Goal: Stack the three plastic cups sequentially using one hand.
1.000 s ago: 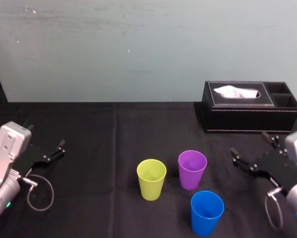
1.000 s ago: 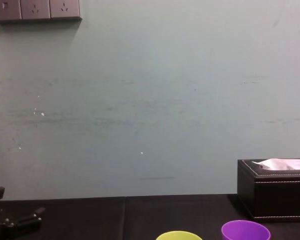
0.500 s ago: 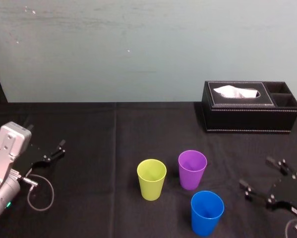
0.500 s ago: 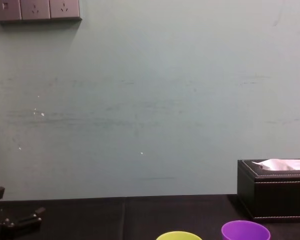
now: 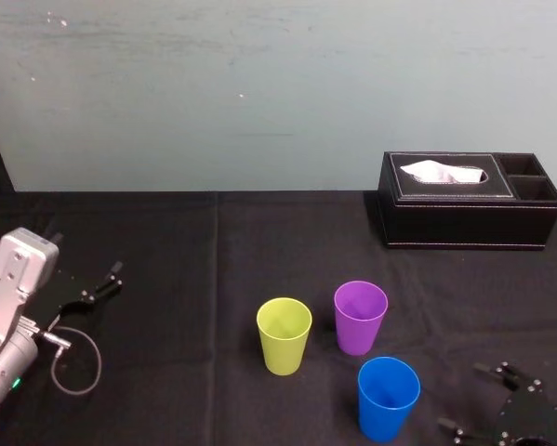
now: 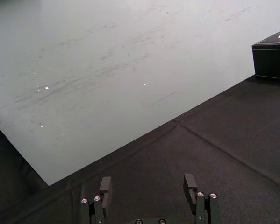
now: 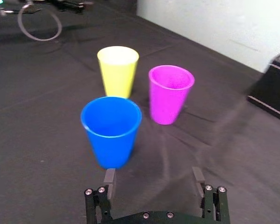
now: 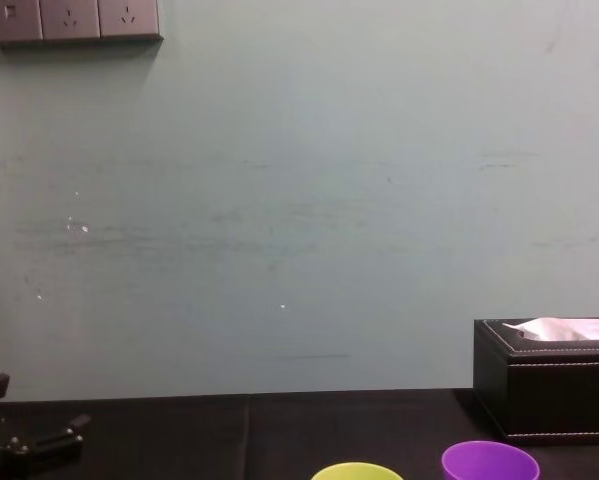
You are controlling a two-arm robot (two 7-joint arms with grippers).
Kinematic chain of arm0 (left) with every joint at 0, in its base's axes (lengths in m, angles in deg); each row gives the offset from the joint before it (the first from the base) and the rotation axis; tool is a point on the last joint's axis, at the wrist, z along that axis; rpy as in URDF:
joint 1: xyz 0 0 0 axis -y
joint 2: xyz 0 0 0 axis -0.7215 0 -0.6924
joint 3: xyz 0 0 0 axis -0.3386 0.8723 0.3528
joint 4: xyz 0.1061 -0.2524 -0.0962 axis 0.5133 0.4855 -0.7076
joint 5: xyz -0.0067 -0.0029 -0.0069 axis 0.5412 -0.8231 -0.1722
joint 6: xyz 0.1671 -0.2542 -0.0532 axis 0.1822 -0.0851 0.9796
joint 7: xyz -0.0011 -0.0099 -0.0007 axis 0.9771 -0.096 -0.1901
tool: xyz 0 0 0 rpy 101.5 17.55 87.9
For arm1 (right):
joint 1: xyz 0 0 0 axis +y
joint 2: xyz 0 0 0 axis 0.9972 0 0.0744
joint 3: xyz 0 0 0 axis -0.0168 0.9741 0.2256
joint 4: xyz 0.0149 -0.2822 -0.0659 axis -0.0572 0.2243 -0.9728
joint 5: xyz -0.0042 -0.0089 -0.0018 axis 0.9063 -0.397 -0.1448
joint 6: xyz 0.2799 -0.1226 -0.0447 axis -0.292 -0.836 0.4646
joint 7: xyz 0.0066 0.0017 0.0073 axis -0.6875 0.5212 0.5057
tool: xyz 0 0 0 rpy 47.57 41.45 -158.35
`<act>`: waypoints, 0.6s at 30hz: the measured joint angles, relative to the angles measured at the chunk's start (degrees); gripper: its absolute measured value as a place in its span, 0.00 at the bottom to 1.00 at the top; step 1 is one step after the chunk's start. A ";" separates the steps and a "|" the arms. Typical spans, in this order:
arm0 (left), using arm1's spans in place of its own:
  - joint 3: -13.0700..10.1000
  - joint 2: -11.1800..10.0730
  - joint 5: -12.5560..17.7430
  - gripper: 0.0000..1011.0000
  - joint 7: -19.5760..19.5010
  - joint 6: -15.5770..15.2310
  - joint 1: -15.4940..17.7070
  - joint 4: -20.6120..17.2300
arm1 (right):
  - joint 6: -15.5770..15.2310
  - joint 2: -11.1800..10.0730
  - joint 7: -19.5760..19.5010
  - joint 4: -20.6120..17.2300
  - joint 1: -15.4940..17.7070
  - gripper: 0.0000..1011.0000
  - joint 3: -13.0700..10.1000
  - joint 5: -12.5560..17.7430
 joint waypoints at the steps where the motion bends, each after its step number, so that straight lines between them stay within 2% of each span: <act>1: 0.00 0.00 0.00 0.99 0.00 0.00 0.00 0.00 | -0.22 0.34 0.75 0.10 -0.49 0.99 0.51 -0.48; 7: 0.00 0.00 0.00 0.99 0.00 0.00 0.00 0.00 | -1.11 1.95 2.23 -0.05 -2.18 0.99 2.21 -2.80; 18: 0.00 0.00 0.00 0.99 0.00 0.00 0.00 0.00 | -2.07 4.82 3.97 0.27 -4.05 0.99 3.60 -5.24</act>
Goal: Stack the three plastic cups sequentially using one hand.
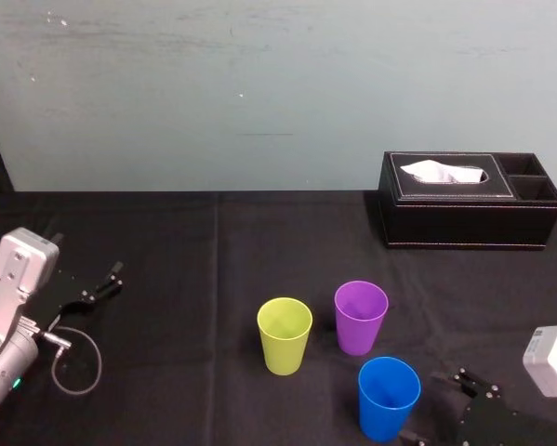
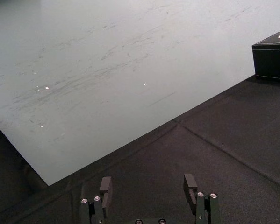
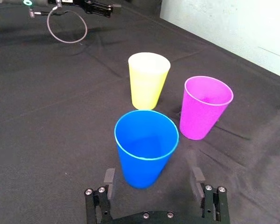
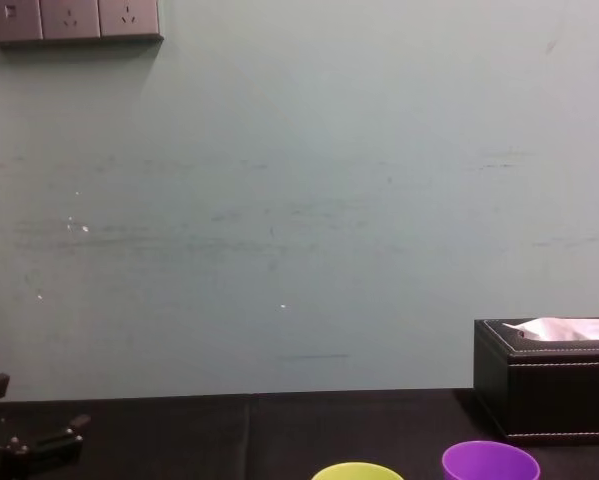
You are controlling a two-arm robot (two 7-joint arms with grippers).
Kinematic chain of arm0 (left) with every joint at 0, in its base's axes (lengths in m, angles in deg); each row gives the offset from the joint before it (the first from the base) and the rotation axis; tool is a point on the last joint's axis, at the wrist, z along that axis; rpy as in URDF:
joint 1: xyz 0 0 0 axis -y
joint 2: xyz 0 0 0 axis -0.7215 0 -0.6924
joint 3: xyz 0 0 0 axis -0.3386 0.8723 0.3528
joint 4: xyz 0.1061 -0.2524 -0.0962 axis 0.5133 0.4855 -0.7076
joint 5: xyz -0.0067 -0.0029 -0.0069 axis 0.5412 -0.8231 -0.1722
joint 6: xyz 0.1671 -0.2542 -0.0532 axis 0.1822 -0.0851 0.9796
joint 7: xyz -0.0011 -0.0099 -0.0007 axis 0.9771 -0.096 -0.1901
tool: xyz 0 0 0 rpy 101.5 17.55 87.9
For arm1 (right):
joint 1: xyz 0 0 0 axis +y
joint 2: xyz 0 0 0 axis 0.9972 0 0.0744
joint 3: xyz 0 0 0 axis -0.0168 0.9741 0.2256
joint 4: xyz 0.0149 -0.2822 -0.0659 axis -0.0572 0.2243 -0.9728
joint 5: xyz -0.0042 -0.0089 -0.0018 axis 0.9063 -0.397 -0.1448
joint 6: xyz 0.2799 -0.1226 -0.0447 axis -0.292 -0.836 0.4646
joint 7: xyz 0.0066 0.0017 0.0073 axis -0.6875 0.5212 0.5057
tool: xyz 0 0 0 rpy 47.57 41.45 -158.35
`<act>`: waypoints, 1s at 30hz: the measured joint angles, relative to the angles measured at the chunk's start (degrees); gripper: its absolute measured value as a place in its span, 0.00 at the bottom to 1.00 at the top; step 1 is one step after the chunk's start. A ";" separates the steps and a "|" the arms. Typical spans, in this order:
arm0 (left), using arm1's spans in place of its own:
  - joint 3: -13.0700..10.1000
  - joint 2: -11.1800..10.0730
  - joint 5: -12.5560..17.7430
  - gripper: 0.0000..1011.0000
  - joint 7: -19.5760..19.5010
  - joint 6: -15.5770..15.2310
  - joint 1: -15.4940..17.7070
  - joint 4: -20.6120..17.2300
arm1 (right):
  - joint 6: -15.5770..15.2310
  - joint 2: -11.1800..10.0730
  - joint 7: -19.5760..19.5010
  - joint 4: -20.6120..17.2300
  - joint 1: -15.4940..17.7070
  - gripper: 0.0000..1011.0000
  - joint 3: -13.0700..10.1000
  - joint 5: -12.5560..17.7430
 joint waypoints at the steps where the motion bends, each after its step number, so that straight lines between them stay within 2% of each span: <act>1: 0.00 0.00 0.00 0.99 0.00 0.00 0.00 0.00 | -0.05 0.23 0.12 0.09 -0.12 0.99 0.07 -0.09; 13: 0.00 0.00 0.00 0.99 0.00 0.00 0.00 0.00 | -0.35 3.35 1.81 1.32 -1.35 0.99 0.80 -1.61; 30: 0.00 0.00 0.00 0.99 0.00 0.00 0.00 0.00 | -0.22 5.73 2.60 2.62 -2.95 0.99 1.73 -2.42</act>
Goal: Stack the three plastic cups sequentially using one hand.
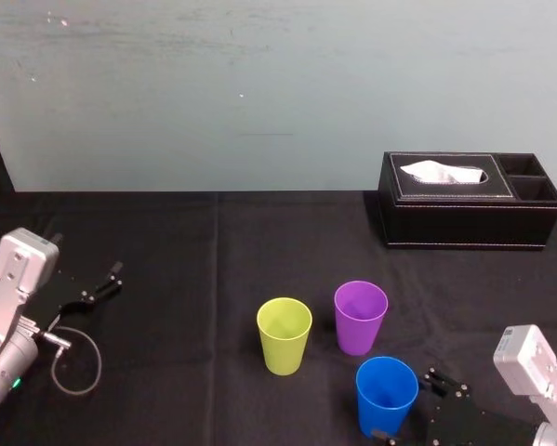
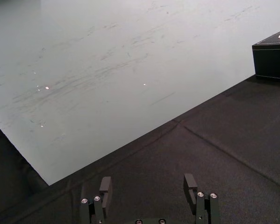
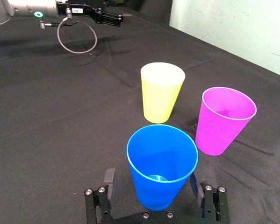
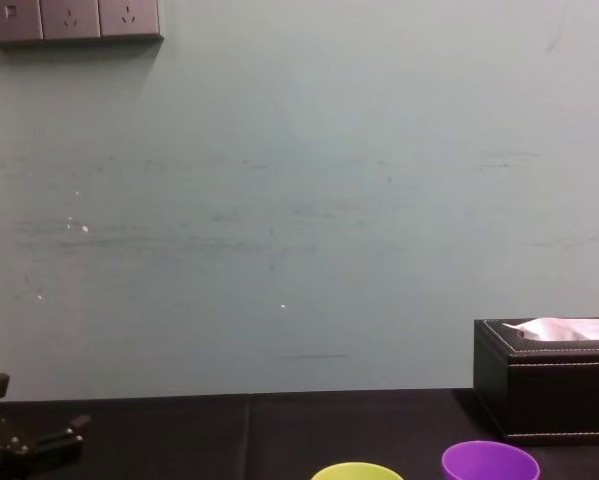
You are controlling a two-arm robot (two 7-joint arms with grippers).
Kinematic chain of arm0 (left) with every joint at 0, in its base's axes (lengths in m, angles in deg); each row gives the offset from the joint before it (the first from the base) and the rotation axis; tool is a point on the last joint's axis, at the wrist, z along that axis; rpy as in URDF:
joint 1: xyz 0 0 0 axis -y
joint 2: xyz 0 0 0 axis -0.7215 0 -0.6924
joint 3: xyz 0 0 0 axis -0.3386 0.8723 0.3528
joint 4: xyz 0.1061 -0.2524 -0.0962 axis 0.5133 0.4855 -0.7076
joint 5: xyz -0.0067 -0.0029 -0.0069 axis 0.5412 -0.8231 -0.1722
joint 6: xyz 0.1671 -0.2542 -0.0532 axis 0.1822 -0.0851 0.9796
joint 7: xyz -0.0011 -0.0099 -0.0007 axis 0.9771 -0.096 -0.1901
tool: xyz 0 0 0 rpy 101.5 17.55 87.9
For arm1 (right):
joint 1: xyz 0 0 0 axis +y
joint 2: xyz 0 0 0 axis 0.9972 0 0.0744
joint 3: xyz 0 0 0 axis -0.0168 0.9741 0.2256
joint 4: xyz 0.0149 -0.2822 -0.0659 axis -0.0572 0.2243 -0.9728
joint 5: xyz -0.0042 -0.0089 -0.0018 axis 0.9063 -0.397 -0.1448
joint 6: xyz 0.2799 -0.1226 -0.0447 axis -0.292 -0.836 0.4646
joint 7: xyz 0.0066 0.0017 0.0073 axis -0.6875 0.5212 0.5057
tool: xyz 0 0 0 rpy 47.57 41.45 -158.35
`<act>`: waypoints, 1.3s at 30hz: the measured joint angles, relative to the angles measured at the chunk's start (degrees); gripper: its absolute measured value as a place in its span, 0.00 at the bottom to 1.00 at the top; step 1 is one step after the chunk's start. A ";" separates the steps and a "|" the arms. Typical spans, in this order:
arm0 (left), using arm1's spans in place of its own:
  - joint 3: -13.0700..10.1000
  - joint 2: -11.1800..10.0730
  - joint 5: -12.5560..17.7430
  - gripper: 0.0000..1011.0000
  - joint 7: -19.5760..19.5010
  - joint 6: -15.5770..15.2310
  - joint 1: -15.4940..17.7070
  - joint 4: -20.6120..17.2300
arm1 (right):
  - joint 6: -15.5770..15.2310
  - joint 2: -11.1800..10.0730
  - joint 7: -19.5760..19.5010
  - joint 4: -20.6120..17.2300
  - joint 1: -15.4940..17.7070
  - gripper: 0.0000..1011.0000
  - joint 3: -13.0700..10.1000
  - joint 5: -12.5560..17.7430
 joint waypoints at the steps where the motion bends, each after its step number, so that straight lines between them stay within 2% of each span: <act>1: 0.00 0.00 0.00 0.99 0.00 0.00 0.00 0.00 | -0.03 0.11 0.00 0.09 -0.10 0.99 0.05 -0.03; 22: 0.00 0.00 0.00 0.99 0.00 0.00 0.00 0.00 | -0.96 3.06 -1.46 2.42 -1.39 0.99 0.14 0.15; 39: 0.00 0.00 0.00 0.99 0.00 0.00 0.00 0.00 | -0.99 4.66 -1.43 3.78 -2.92 0.99 1.42 -0.02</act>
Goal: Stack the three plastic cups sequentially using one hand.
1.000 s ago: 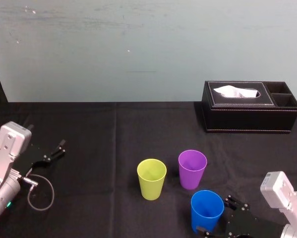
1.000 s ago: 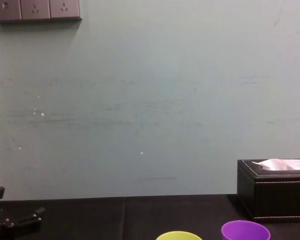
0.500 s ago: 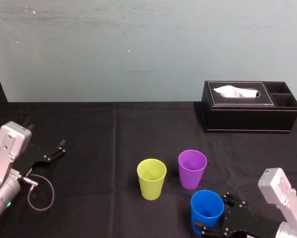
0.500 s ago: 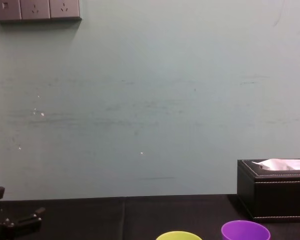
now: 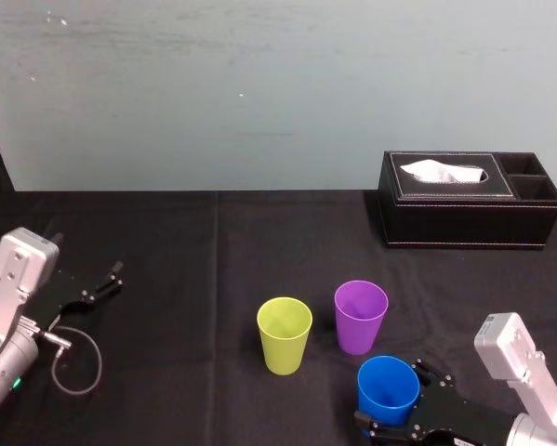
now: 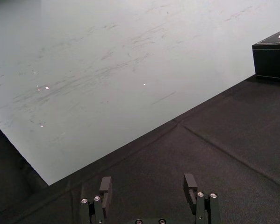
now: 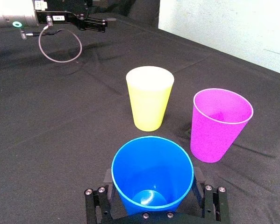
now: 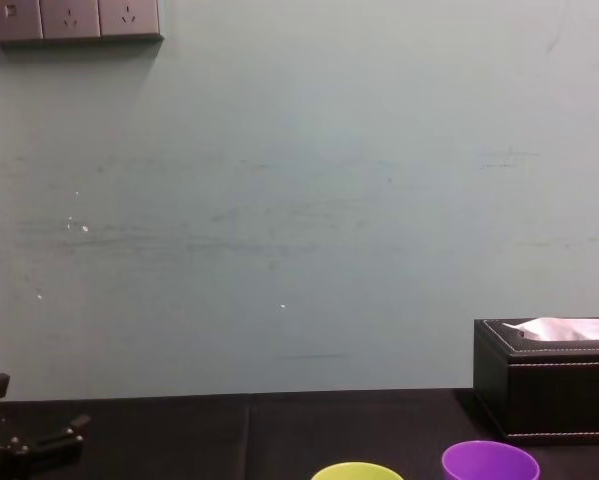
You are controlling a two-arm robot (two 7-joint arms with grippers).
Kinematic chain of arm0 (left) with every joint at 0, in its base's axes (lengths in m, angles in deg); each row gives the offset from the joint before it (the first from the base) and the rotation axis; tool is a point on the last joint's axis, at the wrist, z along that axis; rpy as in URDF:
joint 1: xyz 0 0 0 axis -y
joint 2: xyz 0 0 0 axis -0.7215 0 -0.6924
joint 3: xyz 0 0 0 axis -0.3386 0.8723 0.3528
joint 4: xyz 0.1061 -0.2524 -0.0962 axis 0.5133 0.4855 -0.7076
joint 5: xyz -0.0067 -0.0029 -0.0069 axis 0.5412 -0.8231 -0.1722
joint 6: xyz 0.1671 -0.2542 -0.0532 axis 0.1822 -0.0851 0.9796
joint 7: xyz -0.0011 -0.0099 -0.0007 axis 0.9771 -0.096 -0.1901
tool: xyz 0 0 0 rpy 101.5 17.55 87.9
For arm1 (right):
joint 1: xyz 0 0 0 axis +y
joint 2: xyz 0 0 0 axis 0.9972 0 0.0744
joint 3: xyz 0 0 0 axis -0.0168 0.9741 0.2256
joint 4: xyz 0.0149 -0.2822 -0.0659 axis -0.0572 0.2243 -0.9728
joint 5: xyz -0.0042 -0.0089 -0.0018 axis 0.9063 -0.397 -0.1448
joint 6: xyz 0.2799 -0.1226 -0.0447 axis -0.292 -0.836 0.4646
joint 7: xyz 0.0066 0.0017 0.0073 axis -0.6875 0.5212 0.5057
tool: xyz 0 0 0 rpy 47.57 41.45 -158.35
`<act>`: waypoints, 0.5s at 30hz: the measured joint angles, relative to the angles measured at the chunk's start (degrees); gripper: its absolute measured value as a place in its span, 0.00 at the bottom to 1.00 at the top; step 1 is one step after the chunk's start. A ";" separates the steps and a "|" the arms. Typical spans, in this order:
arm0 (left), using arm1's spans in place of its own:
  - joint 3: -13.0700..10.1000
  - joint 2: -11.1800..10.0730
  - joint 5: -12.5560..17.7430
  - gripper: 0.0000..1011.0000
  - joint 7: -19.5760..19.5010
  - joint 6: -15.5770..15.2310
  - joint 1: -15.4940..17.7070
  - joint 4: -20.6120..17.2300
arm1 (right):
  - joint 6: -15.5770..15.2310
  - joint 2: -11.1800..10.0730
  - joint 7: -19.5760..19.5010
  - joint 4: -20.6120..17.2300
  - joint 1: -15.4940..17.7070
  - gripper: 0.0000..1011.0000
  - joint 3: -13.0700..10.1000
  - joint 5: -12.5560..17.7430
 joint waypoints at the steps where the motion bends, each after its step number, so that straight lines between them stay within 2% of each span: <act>1: 0.00 0.00 0.00 0.99 0.00 0.00 0.00 0.00 | 0.00 -0.01 0.00 0.00 0.00 0.99 -0.01 0.00; 8: 0.00 0.00 0.00 0.99 0.00 0.00 0.00 0.00 | 0.00 -0.07 -0.02 -0.08 0.07 0.99 -0.07 0.00; 15: 0.00 0.00 0.00 0.99 0.00 0.00 0.00 0.00 | 0.01 -0.10 -0.05 -0.13 0.12 0.84 -0.12 0.01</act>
